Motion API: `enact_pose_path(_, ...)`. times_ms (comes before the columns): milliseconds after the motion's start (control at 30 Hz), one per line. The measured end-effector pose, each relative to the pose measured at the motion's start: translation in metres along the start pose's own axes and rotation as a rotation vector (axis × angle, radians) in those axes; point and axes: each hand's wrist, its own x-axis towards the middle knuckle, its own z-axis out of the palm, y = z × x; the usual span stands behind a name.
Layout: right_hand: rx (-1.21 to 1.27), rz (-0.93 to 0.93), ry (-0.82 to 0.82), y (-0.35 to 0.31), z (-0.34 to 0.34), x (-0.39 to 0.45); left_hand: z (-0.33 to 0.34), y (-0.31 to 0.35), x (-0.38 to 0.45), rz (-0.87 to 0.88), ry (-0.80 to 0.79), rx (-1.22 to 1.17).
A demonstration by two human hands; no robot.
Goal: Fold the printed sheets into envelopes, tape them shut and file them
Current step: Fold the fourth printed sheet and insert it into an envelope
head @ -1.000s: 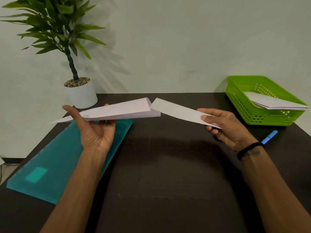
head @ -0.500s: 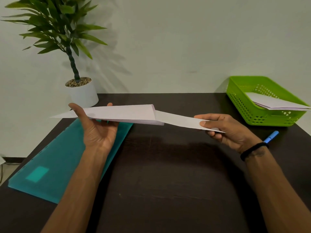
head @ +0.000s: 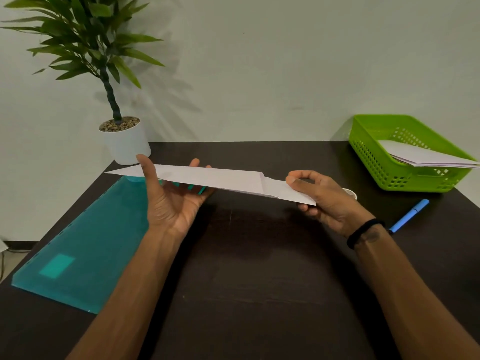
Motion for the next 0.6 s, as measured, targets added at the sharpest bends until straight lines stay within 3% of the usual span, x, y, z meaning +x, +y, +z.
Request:
enact_pose_path(300, 0.248, -0.074, 0.052, -0.006, -0.011, -0.003, -0.001, 0.015, 0.004, 0.08, 0.081, -0.055)
enact_pose_path(600, 0.148, -0.146, 0.057, 0.002, 0.004, -0.002, 0.0, 0.009, 0.005, 0.063, 0.048, -0.043)
